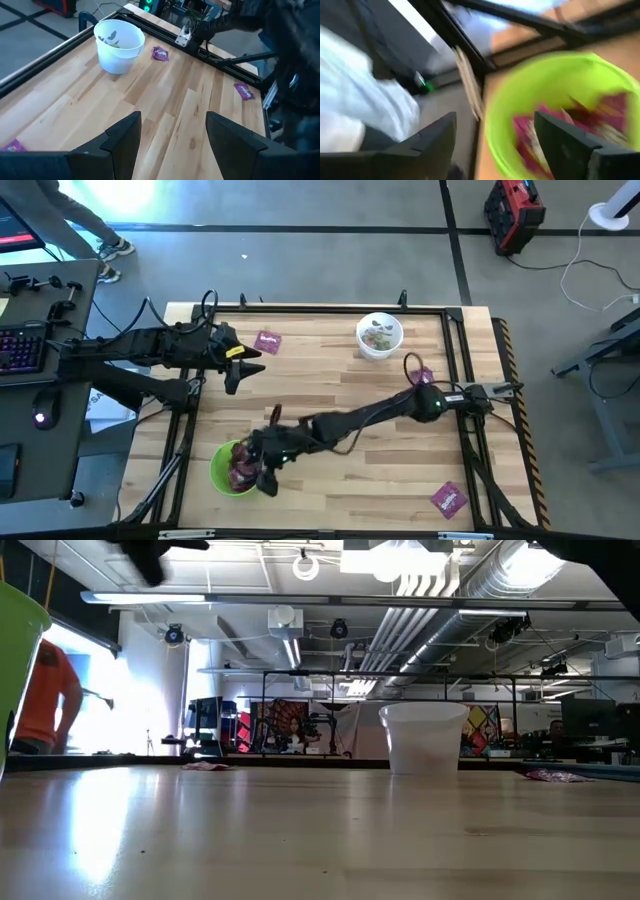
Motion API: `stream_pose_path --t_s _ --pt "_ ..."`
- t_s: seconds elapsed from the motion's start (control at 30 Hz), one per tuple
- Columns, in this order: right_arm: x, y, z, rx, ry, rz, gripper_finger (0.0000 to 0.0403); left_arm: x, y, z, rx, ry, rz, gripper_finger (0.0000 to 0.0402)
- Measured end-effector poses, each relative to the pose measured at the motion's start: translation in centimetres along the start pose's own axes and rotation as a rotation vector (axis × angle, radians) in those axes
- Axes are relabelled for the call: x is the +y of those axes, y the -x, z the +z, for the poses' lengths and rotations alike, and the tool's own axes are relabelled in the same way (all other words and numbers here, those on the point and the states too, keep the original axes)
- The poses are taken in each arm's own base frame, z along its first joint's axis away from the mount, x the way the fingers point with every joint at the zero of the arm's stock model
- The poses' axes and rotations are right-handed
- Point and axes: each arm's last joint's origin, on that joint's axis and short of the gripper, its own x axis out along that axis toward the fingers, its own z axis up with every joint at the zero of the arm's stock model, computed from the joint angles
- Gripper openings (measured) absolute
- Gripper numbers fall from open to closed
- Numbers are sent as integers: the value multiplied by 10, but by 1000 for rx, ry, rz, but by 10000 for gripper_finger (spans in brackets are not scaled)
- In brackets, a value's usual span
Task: Sort candy by brand, put in halloween buckets
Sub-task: Put the purple candy into the green bucket
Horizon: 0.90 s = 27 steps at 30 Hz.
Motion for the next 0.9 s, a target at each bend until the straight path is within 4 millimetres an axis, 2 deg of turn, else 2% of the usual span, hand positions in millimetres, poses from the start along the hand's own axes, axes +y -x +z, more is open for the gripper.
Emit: stream_pose_path --t_s 0.17,0.3,0.43,0.57,0.67,0.73,0.9 --pt "-1 47 3 162 8 -93 260 1 0 1 -6 -73 8 213" --pt "-3 89 -5 326 19 -239 247 2 0 1 -22 -111 50 213" --pt "-27 120 -29 477 -32 -386 239 2 0 1 -28 -113 69 213" --pt "-51 149 -66 528 -199 -416 238 3 -4 0 -13 -61 96 213" --pt "-62 169 -90 446 -327 -406 238 12 -21 -1 57 19 182 213" --pt "-64 181 -98 334 -387 -375 238 25 -41 -1 187 33 234 212" --pt "-68 207 -115 160 -403 -333 238 77 -104 -1 487 96 395 205"
